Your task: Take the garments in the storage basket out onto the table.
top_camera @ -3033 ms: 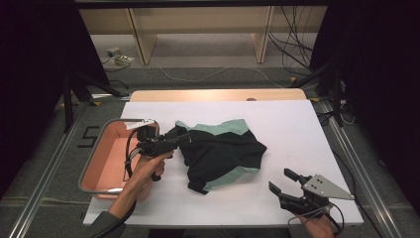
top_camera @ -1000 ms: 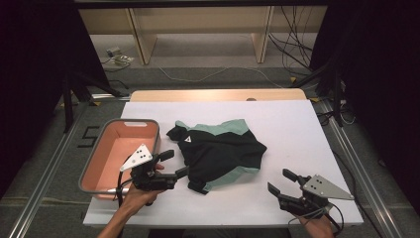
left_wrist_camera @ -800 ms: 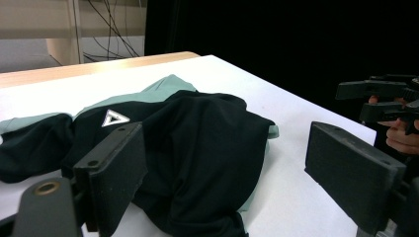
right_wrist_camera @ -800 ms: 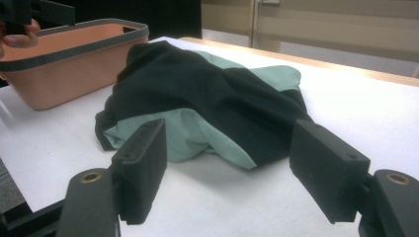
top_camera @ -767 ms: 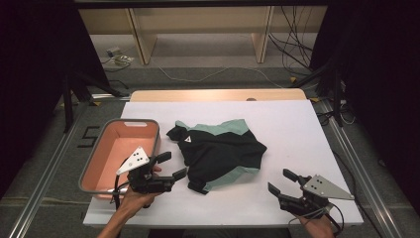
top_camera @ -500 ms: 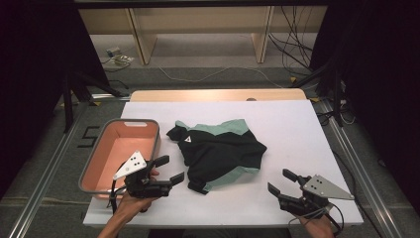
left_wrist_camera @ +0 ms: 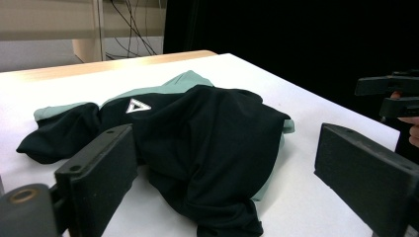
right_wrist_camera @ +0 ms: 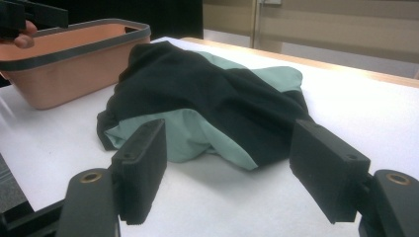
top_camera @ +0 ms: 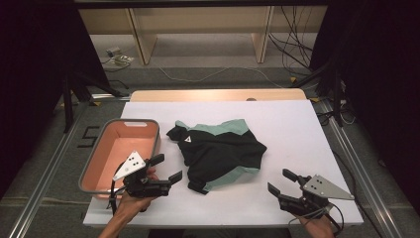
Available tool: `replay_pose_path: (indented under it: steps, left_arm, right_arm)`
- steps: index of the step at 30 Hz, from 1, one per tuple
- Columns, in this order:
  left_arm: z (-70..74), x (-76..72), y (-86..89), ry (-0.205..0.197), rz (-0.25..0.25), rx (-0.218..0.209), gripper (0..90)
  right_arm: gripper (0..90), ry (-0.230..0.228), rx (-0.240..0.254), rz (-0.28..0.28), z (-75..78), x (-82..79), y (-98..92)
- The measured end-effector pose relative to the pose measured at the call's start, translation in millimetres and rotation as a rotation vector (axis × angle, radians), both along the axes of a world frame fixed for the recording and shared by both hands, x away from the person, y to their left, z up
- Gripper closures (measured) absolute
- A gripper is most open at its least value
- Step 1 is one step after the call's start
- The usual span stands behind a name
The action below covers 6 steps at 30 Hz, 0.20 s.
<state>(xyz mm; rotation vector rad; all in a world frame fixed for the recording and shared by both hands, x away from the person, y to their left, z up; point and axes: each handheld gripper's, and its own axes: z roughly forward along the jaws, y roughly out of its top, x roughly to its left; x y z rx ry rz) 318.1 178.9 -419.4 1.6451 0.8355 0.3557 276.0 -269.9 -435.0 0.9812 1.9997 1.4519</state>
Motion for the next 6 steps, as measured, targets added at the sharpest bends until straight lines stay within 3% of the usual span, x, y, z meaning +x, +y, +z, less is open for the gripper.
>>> replay_pose_path:
  steps: [6]
  left_arm:
    - [-1.1,-0.3,-2.8,-0.002,-0.012,0.015,6.8]
  right_arm:
    - [31.1,-0.003,0.002,0.000,0.0,-0.1,-0.2]
